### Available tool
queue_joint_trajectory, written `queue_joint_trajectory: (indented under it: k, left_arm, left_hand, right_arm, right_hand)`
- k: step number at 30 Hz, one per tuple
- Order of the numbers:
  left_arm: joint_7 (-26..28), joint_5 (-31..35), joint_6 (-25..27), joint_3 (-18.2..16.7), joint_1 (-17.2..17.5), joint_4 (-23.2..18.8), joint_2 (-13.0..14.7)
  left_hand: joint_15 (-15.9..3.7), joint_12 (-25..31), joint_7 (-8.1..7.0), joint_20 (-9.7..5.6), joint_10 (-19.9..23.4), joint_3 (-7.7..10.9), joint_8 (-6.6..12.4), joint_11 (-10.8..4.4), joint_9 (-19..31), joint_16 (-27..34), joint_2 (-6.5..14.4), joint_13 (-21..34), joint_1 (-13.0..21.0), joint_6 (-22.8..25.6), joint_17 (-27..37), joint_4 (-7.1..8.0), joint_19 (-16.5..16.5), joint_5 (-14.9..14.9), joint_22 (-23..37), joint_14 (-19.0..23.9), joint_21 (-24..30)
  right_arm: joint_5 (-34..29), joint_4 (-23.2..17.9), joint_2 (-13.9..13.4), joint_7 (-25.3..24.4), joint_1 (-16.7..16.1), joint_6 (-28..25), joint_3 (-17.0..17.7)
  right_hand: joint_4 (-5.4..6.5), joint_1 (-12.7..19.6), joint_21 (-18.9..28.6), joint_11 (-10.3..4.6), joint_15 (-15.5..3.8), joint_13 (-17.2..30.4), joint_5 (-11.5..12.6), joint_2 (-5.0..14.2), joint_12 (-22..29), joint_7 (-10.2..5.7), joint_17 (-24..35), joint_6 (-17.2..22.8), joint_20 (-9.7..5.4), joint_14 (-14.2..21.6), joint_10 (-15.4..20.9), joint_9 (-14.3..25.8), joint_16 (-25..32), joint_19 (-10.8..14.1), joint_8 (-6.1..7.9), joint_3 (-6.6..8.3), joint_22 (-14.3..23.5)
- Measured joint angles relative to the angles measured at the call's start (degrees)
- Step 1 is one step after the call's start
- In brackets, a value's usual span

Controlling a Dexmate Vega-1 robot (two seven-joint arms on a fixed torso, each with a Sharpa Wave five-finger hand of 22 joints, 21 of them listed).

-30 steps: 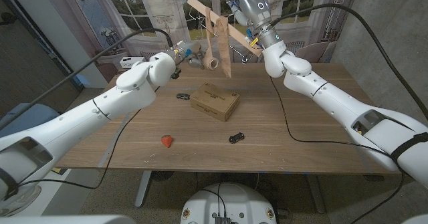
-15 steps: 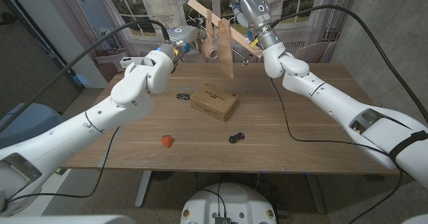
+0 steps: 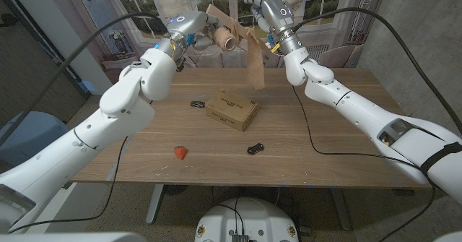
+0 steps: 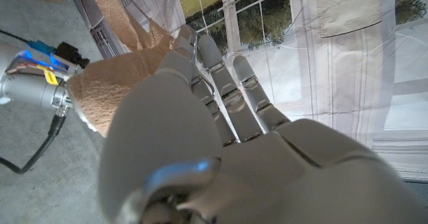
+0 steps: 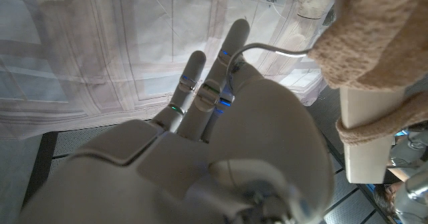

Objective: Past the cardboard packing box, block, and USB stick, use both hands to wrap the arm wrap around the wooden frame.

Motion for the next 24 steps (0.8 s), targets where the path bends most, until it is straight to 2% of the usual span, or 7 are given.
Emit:
queue_joint_trajectory:
  k: [3, 7, 10, 11, 14, 15, 24]
  left_arm:
    - [3.41, -2.43, -2.28, -1.26, 0.84, 0.02, -0.64]
    - [8.61, -3.17, -4.01, -3.69, 3.15, 0.78, -3.56]
    - [11.66, -2.92, -4.66, -3.69, 3.15, 0.78, -3.56]
    - [13.56, -2.44, -4.87, -3.78, 4.13, 1.43, -5.77]
    - [14.24, -2.17, -4.89, -3.21, 4.44, 1.67, -7.21]
    - [17.51, 0.08, -4.35, -2.88, 4.47, 1.67, -7.68]
    - [18.55, 3.94, -1.98, -1.2, 4.25, 0.96, -8.96]
  left_hand:
    - [0.0, -0.02, 0.0, 0.0, 0.0, 0.0, -0.01, 0.0, 0.01, 0.0, 0.0, -0.02, 0.0, 0.0, 0.0, 0.0, 0.0, 0.0, 0.0, 0.0, 0.01]
    - [0.0, -0.18, 0.0, 0.0, 0.02, 0.0, -0.06, -0.02, 0.18, 0.02, 0.0, -0.06, 0.0, 0.0, 0.25, 0.0, 0.0, 0.0, 0.0, 0.0, 0.01]
    - [0.0, -0.19, 0.01, 0.0, 0.09, 0.0, -0.16, -0.09, 0.36, 0.03, 0.0, -0.07, 0.0, 0.0, 0.26, 0.0, 0.0, -0.01, 0.0, 0.0, 0.01]
    - [0.0, -0.19, 0.01, 0.0, 0.09, 0.0, -0.17, -0.09, 0.36, 0.03, 0.0, -0.07, 0.0, 0.0, 0.26, 0.0, 0.0, -0.01, 0.0, 0.0, 0.01]
    - [0.0, -0.21, 0.01, 0.0, 0.09, 0.0, -0.26, -0.09, 0.36, 0.03, 0.0, -0.11, 0.0, 0.6, 0.26, 0.0, 0.0, -0.01, 0.0, 0.0, 0.01]
    - [0.0, -0.21, 0.01, 0.0, 0.09, 0.0, -0.27, -0.09, 0.35, 0.03, 0.0, -0.13, 0.0, 0.6, 0.41, 0.0, 0.0, -0.01, 0.0, 0.0, 0.01]
    - [0.0, -0.24, 0.1, 0.0, 0.09, 0.0, -0.44, -0.09, 0.29, -0.09, -0.01, -0.19, -0.01, 0.7, 0.52, 0.0, 0.0, -0.01, -0.29, 0.0, 0.01]
  right_arm:
    - [0.03, -0.41, -0.23, 0.06, -0.23, -0.07, 0.0]
    - [0.04, -0.87, -0.48, 0.15, -0.46, -0.34, 0.0]
    - [0.04, -1.11, -0.61, 0.15, -0.57, -0.34, -0.01]
    - [-0.18, -1.19, -0.67, 0.15, -0.6, -0.35, -0.04]
    - [-0.7, -1.23, -0.7, 0.04, -0.62, -0.34, -0.05]
    - [-0.92, -1.41, -0.85, -0.1, -0.64, -0.31, -0.26]
    - [-1.78, -1.68, -0.93, -1.13, -0.65, 0.43, -0.48]
  right_hand:
    - [0.0, 0.0, 0.0, 0.0, 0.0, 0.0, 0.0, 0.0, 0.0, -0.22, 0.0, 0.22, 0.0, 0.0, 0.0, 0.0, 0.0, 0.0, 0.0, 0.0, 0.0]
    - [0.06, 0.0, 0.0, 0.0, 0.0, -0.03, 0.0, 0.0, 0.0, -0.31, 0.0, 0.31, 0.0, 0.0, 0.0, 0.0, -0.29, 0.0, 0.0, -0.07, 0.0]
    - [0.06, 0.0, 0.0, 0.0, -0.02, -0.03, -0.01, 0.0, 0.0, -0.31, 0.0, 0.31, 0.0, -0.02, 0.0, 0.0, -0.41, 0.0, 0.0, -0.07, 0.0]
    - [0.06, 0.0, 0.0, 0.0, -0.02, -0.04, -0.02, 0.0, 0.0, -0.31, 0.0, 0.31, 0.0, -0.02, 0.0, 0.0, -0.41, 0.0, 0.0, -0.07, 0.0]
    - [0.06, 0.01, 0.0, 0.0, -0.13, -0.04, -0.03, 0.0, 0.0, -0.31, 0.0, 0.31, 0.0, -0.13, 0.0, 0.0, -0.41, 0.0, 0.0, -0.07, 0.0]
    - [0.06, 0.01, 0.0, 0.0, -0.13, -0.04, -0.03, 0.01, 0.0, -0.31, 0.0, 0.31, 0.0, -0.13, 0.0, 0.0, -0.41, 0.0, 0.0, -0.07, 0.0]
    - [0.06, 0.15, 0.0, 0.0, -0.14, -0.01, -0.05, 0.15, -0.06, 0.0, 0.29, 0.61, 0.0, -0.14, 0.0, 0.0, -0.42, 0.0, 0.0, -0.07, 0.01]
